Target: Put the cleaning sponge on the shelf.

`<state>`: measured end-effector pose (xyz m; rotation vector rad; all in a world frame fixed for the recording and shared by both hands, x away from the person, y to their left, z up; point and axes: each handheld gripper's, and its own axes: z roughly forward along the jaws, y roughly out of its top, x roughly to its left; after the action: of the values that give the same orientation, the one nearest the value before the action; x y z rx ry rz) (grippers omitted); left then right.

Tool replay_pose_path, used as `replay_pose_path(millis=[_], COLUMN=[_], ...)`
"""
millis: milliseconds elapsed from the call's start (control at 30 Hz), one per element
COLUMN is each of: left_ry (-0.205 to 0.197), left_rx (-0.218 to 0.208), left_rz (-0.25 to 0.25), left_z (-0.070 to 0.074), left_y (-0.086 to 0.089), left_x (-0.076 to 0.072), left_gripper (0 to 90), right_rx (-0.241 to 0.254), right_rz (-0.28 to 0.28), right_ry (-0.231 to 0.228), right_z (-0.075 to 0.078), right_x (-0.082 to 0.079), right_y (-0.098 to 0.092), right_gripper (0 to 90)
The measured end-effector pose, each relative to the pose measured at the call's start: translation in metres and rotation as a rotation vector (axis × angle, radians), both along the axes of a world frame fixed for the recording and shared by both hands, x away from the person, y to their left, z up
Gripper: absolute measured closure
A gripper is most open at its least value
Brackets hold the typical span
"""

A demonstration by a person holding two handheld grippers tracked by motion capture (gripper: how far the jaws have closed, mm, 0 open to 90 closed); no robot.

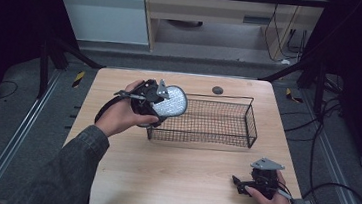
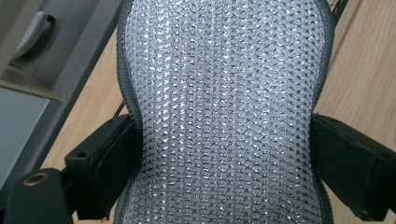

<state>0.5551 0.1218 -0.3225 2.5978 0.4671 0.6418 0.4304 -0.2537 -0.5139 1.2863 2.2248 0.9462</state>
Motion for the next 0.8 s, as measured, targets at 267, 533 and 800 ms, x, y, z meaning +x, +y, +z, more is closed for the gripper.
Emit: replay_pose_path(millis=[267, 533, 800], left_ry=[-0.011, -0.015, -0.038], left_rx=[0.037, 0.045, 0.017], left_rz=[-0.039, -0.045, -0.079], left_z=[-0.006, -0.01, -0.006], left_y=[-0.014, -0.024, -0.029], left_x=[0.006, 0.018, 0.021], left_gripper=[9.9, 9.9, 10.1], right_rx=[-0.001, 0.0, -0.001], right_rz=[-0.004, -0.006, -0.007], right_ry=[0.003, 0.002, 0.001], right_z=[0.0, 0.0, 0.0], right_x=[0.0, 0.0, 0.0], right_y=[0.0, 0.001, 0.001], right_gripper=[0.3, 0.3, 0.3])
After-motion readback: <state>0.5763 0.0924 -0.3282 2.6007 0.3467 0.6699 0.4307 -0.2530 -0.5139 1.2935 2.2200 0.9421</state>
